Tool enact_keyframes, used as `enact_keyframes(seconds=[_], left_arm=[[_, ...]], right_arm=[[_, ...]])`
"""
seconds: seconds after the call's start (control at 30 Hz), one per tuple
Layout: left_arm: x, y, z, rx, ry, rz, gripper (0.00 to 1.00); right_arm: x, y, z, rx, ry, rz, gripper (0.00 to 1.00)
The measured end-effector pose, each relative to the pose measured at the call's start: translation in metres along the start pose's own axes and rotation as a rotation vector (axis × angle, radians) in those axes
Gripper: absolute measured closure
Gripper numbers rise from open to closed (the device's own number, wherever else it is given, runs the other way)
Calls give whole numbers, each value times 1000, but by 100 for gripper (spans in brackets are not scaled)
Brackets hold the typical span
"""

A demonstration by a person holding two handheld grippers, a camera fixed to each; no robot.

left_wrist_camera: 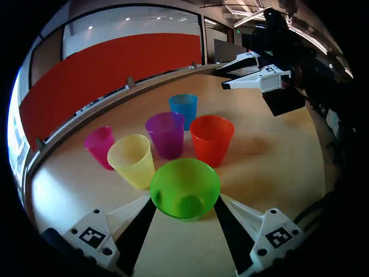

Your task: Pour water

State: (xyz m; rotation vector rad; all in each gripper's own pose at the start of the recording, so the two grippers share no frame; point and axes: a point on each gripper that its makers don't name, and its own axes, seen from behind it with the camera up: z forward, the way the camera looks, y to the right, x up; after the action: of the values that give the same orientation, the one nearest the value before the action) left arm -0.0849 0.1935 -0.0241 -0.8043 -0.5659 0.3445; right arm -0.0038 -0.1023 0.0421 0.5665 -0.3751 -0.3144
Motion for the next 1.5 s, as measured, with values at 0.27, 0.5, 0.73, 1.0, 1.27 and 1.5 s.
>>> enact_keyframes(seconds=[0.27,0.5,0.73,1.0,1.27,1.5], left_arm=[[10,0,-10,7,26,-24,17],[15,-2,-18,13,43,-38,16],[18,-1,-25,14,61,-40,17],[18,-1,-31,13,66,-47,17],[19,-4,-35,18,71,-59,17],[18,-4,-38,19,70,-67,17]], right_arm=[[-7,-3,17,22,-27,4,0],[-14,-6,35,43,-58,-1,0],[-23,-6,51,56,-96,2,0],[-36,-8,69,74,-138,6,0],[-39,-11,88,92,-155,8,0],[-37,-14,102,106,-157,9,0]])
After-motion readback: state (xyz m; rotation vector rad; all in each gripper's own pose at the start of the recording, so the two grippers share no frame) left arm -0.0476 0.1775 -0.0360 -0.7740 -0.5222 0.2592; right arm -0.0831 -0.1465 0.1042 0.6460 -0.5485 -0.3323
